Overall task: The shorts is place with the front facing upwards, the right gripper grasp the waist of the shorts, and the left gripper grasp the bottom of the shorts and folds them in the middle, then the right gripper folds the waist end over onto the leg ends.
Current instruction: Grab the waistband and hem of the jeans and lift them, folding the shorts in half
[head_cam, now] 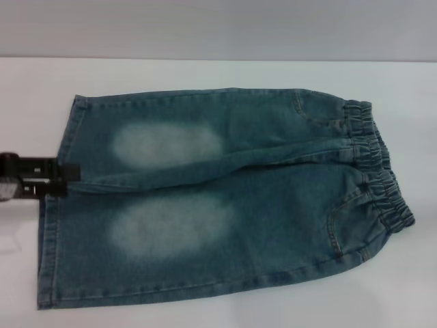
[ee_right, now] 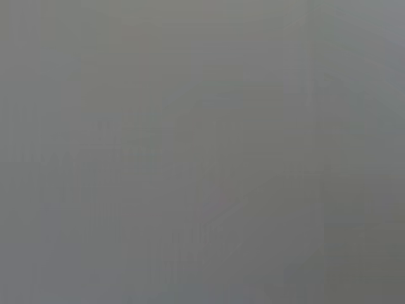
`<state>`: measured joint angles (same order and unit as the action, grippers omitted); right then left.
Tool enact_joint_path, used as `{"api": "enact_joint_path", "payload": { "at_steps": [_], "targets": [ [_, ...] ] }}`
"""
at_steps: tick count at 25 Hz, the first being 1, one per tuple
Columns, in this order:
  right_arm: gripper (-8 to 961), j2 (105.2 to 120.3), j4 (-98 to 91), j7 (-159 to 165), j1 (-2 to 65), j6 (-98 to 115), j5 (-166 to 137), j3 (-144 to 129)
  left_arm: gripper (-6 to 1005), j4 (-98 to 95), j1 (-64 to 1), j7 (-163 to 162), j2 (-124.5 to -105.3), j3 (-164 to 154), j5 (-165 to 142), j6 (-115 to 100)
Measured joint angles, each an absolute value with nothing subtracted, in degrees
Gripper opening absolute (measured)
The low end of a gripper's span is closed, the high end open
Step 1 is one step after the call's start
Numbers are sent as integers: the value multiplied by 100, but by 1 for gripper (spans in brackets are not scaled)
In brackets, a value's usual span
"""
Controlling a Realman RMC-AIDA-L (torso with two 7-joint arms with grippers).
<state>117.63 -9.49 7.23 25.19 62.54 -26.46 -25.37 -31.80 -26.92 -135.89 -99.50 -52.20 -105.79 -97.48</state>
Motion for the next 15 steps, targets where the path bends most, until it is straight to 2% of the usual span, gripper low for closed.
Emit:
{"api": "enact_joint_path", "payload": {
  "at_steps": [6,15],
  "targets": [
    [550,11728,-925,707,2549,6038,-2648,-2537,739,-3099,-2711,-13825,-10019,-5217,-11087,-9892],
    [550,11724,-915,700,2554,6029,-2654,-2543,739,-3051,-2714,-14045,-10023,-5217,-11683,-10009]
  ]
}}
